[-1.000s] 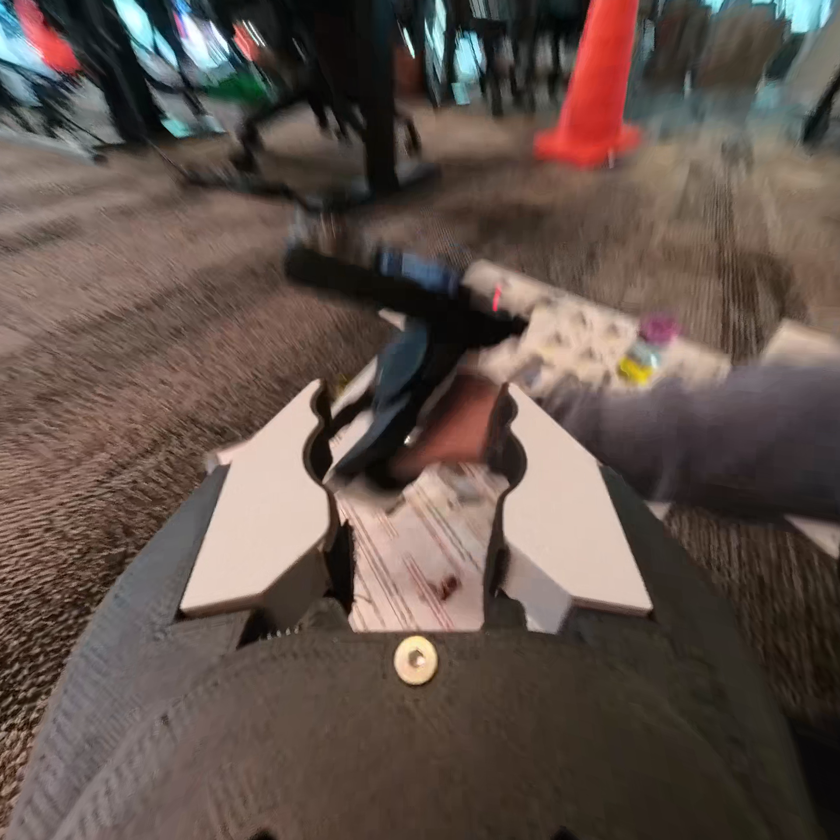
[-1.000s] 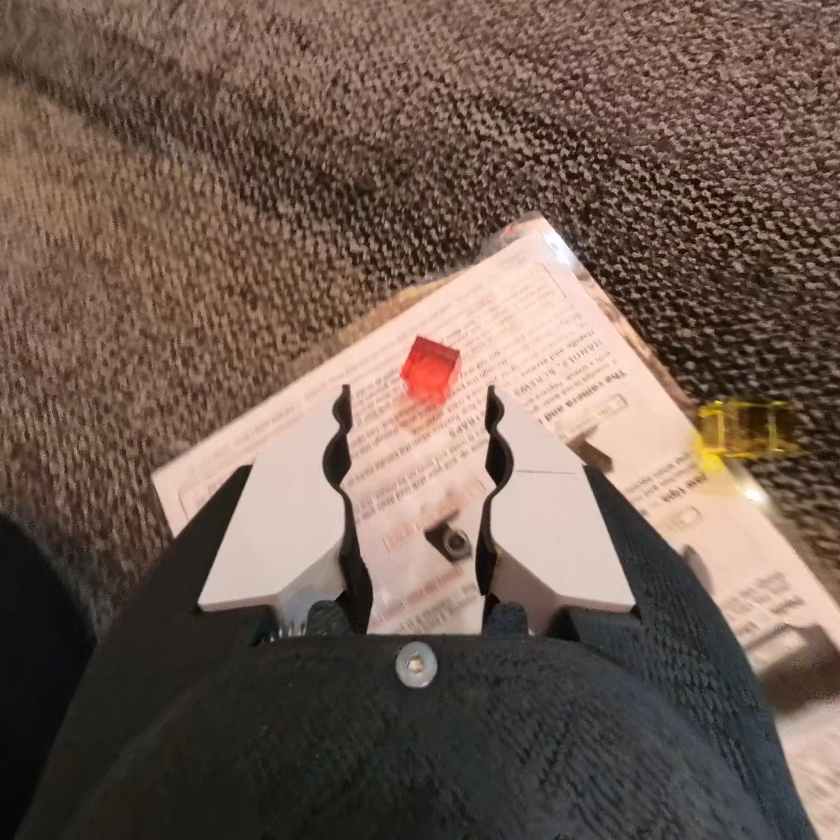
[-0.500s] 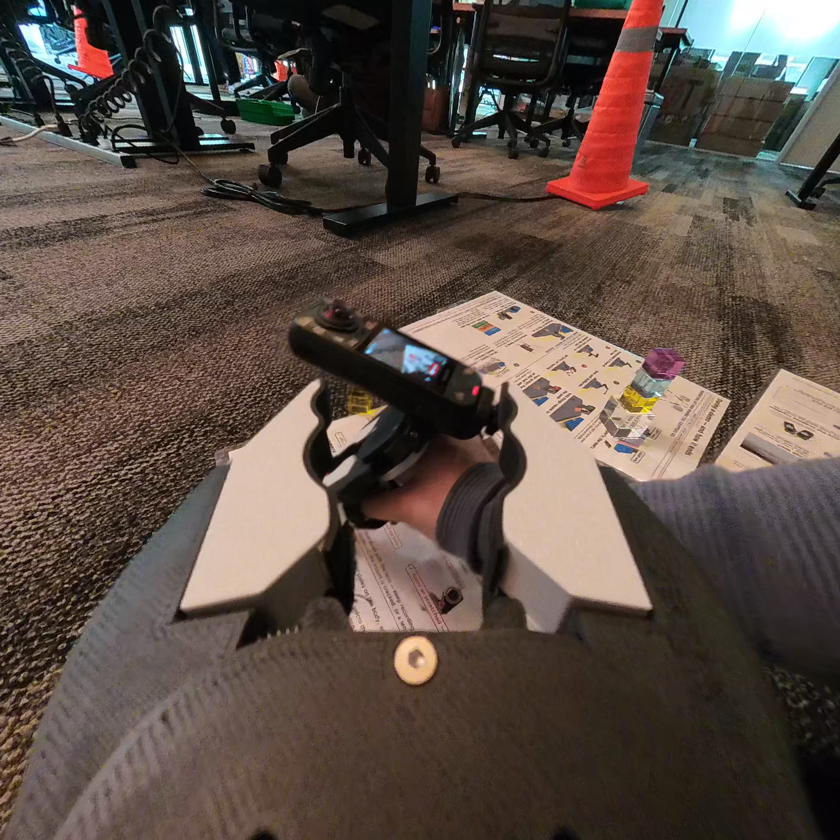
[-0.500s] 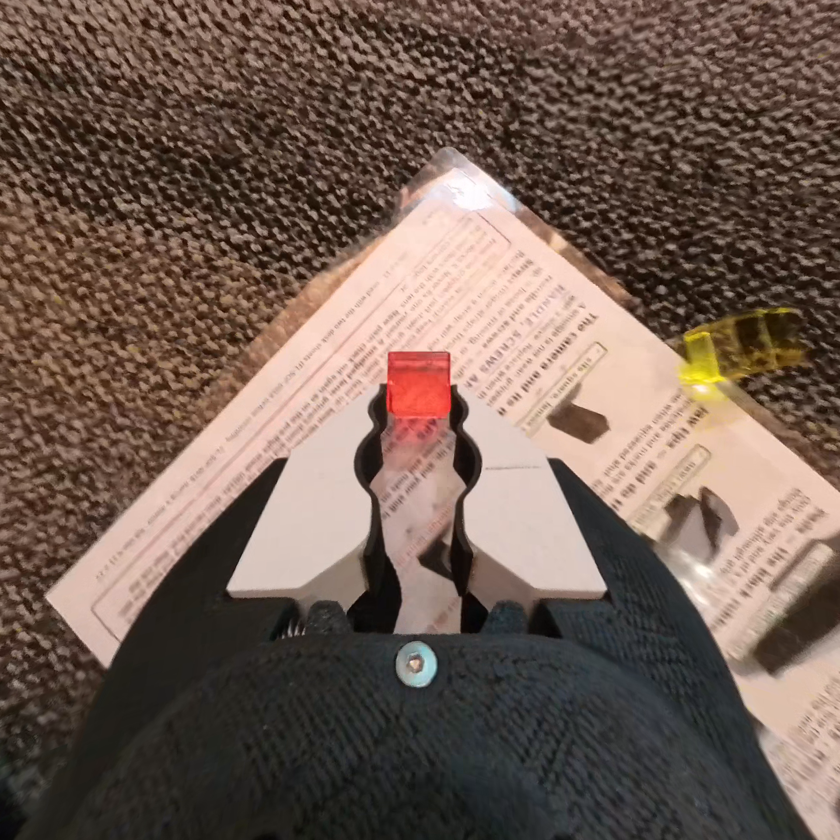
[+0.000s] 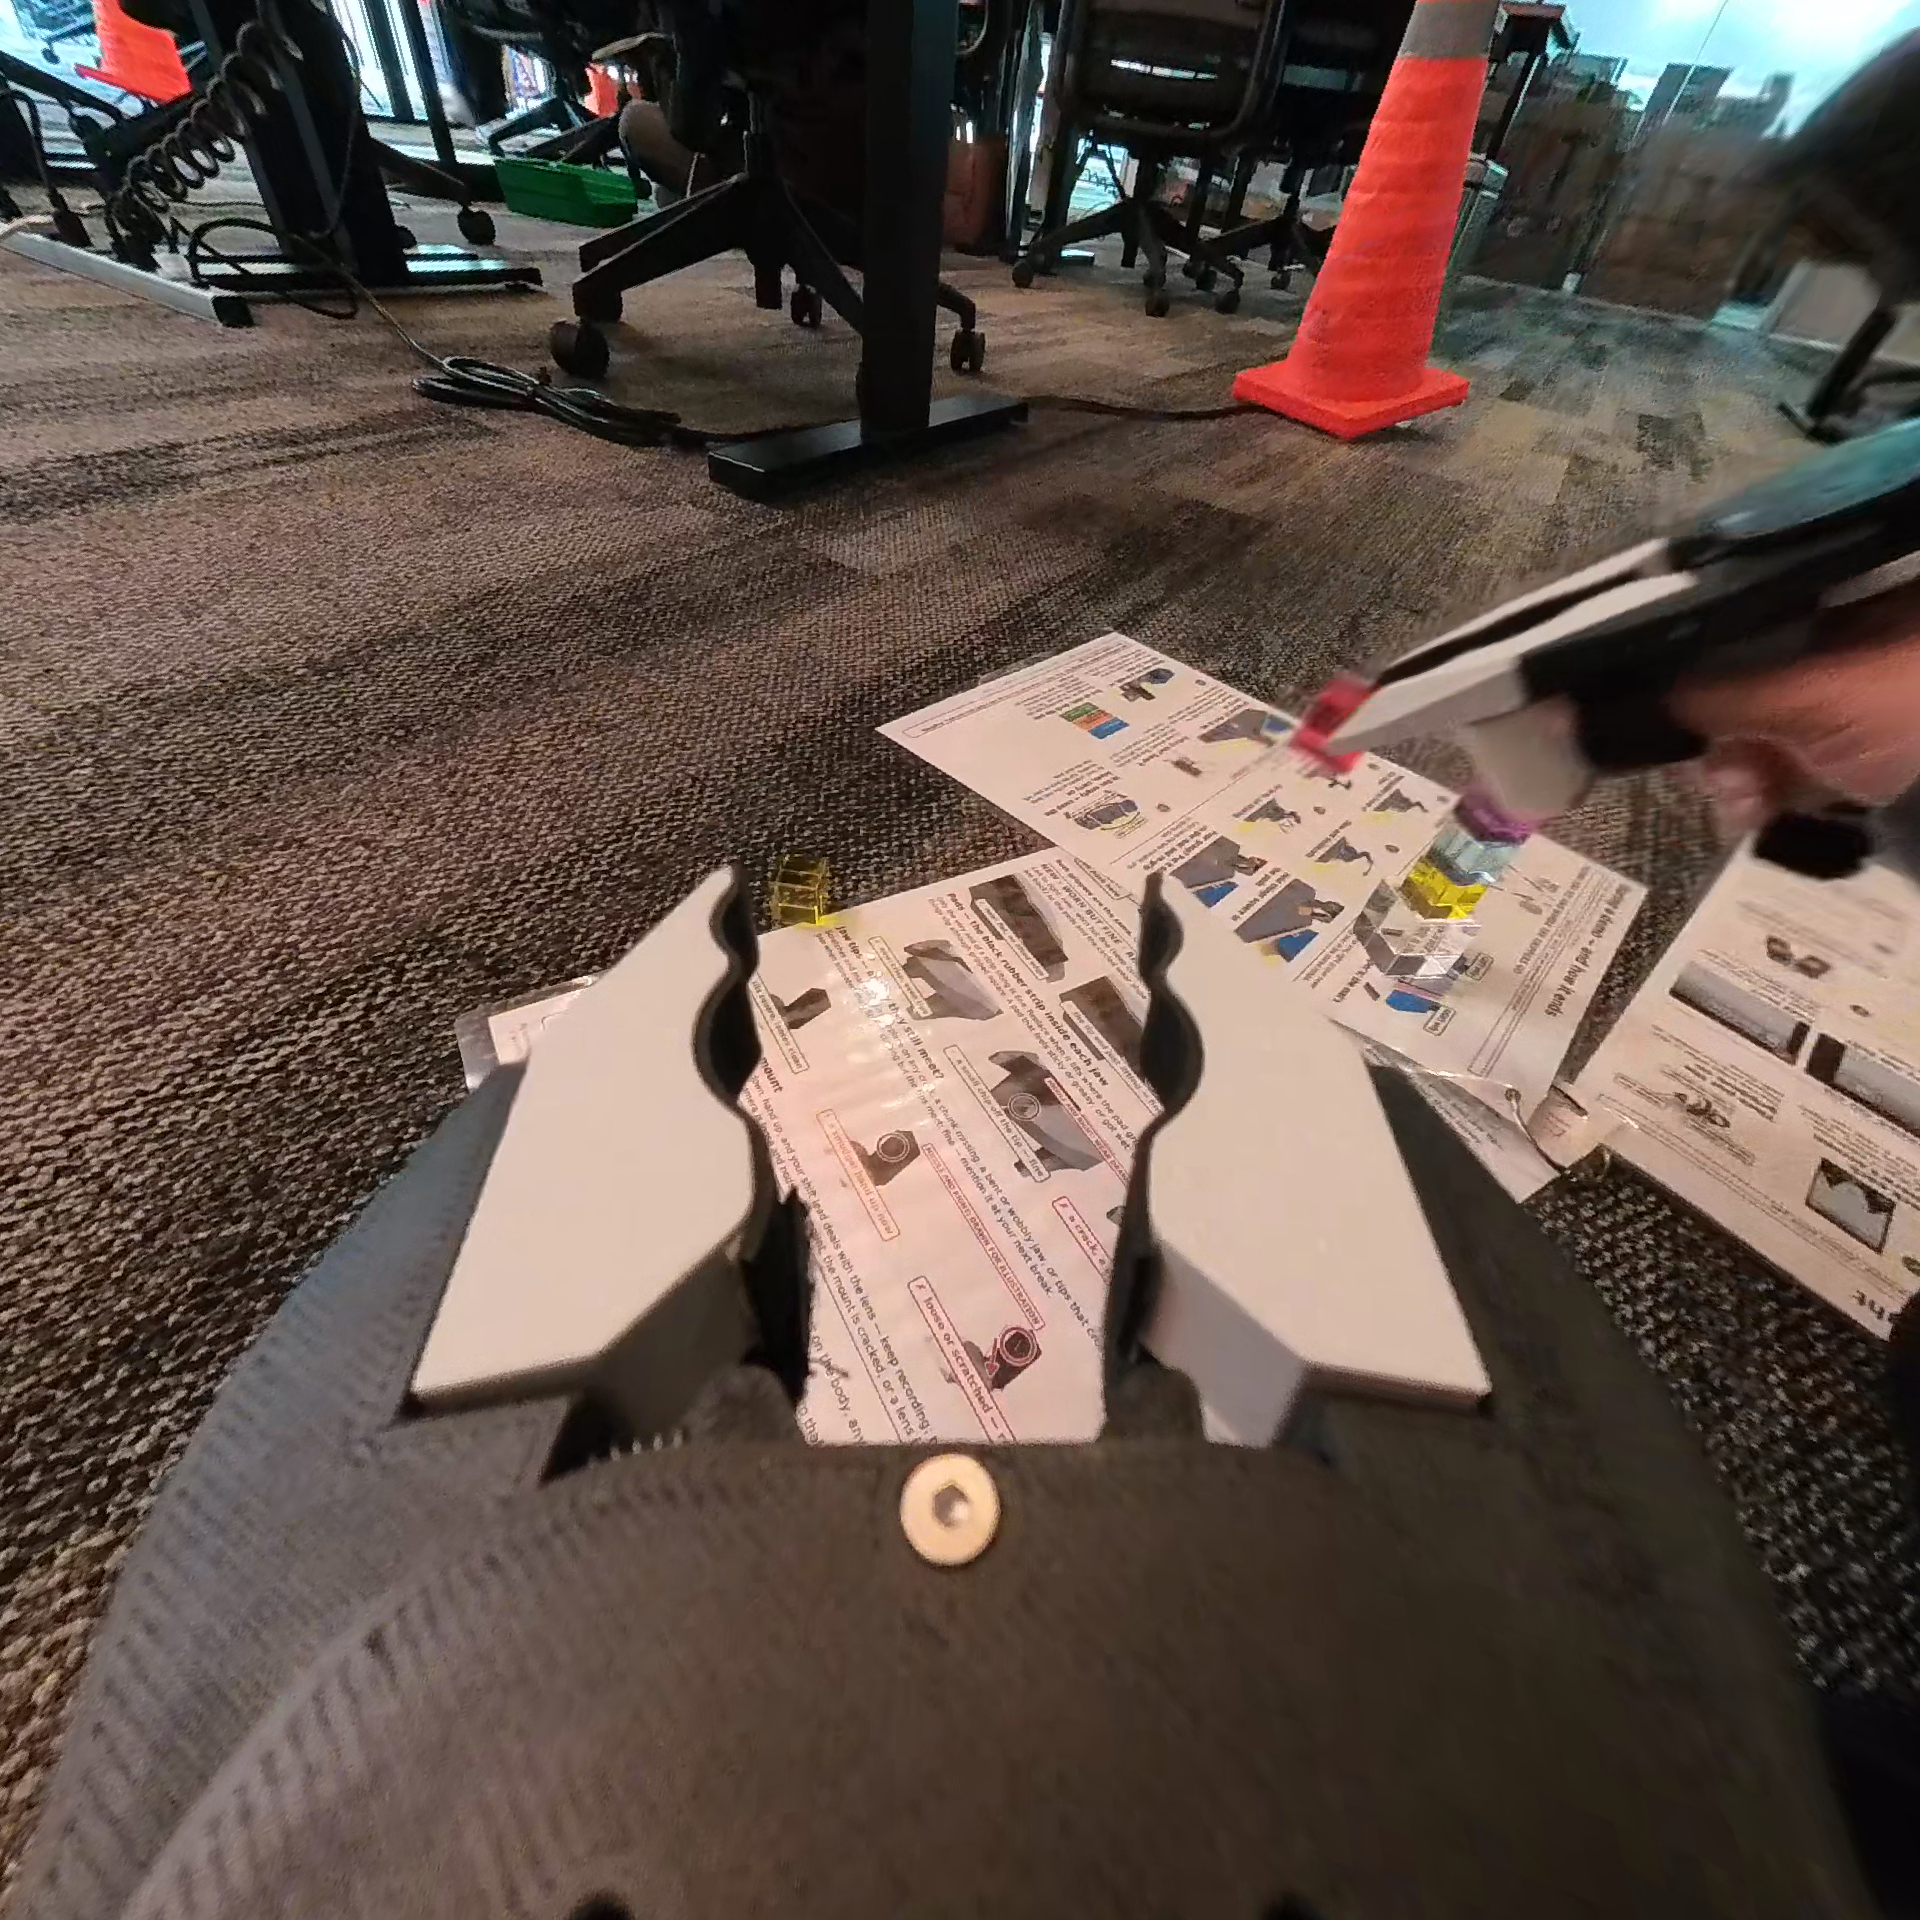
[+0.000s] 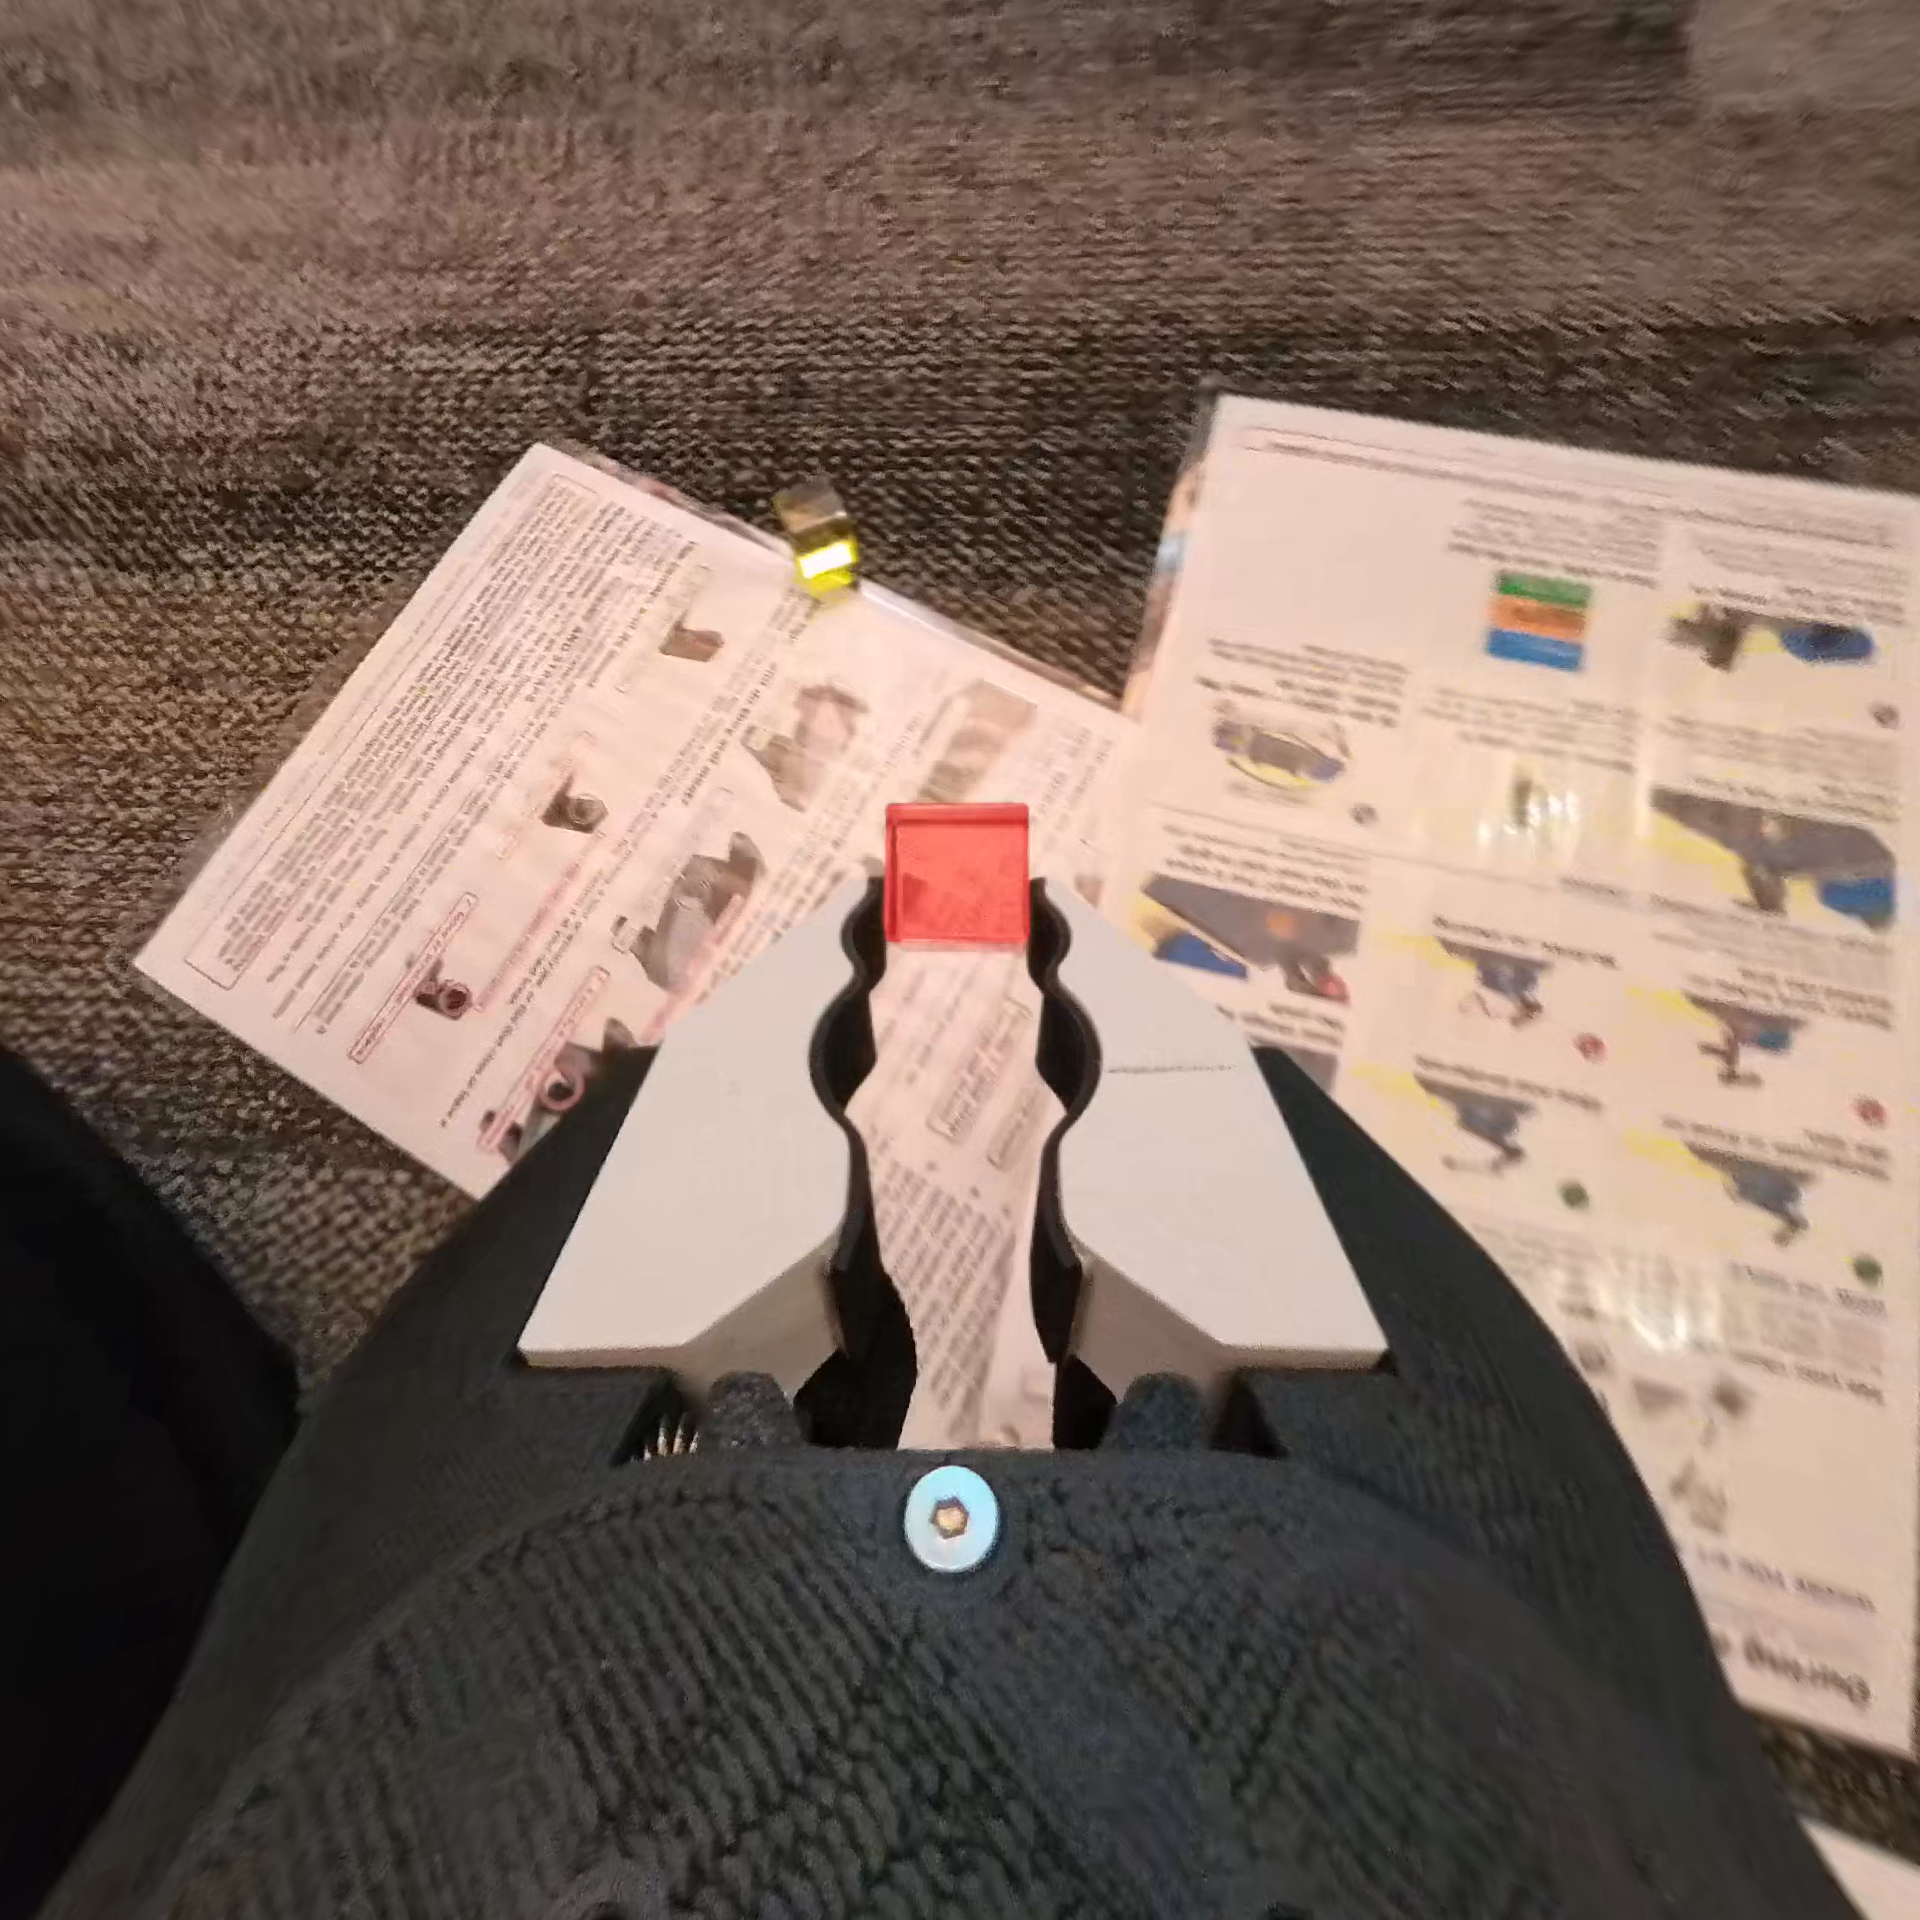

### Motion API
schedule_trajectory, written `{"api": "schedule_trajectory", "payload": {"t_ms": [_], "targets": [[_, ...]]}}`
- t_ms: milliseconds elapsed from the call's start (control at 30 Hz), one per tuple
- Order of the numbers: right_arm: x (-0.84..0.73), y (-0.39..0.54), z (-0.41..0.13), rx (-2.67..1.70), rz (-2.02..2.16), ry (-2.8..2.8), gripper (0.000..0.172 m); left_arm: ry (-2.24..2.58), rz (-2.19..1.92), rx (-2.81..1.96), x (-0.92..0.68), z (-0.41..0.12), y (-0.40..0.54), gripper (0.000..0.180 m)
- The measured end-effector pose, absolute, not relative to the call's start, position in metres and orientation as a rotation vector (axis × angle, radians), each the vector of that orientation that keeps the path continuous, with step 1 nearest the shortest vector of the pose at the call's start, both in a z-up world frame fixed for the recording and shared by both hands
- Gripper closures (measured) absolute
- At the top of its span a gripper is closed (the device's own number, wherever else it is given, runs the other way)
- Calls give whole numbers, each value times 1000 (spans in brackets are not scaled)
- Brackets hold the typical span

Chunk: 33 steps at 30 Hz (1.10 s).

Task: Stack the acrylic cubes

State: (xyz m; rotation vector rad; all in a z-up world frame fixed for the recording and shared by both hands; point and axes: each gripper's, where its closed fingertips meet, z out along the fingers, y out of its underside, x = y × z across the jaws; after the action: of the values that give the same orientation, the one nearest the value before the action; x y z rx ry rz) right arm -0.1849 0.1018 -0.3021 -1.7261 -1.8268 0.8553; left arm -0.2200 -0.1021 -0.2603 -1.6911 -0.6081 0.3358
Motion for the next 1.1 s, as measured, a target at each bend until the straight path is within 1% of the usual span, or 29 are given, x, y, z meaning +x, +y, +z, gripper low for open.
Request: {"api": "schedule_trajectory", "payload": {"t_ms": [133, 300, 533, 967, 1000, 1033, 1100], "targets": [[-146, 152, -290, -1823, 869, -1708, 147, -610, 323, -1706, -217, -262, -101, 107], [-116, 185, -300, -1887, 786, -1662, 147, -603, 320, -1720, -217, -263, -101, 107], [-113, 194, -319, -1929, 663, -1695, 147, -594, 323, -1742, -215, -265, -104, 107], [-117, 198, -330, -1941, 654, -1678, 147, -583, 317, -1762, -213, -268, -102, 107], [-118, 198, -330, -1939, 655, -1669, 142, -582, 317, -1763, -212, -268, -102, 107], [-119, 199, -328, -1934, 654, -1656, 130, -581, 316, -1765, -212, -268, -102, 107], [-123, 201, -316, -1896, 661, -1611, 118, -580, 316, -1767, -212, -268, -102, 107]]}}
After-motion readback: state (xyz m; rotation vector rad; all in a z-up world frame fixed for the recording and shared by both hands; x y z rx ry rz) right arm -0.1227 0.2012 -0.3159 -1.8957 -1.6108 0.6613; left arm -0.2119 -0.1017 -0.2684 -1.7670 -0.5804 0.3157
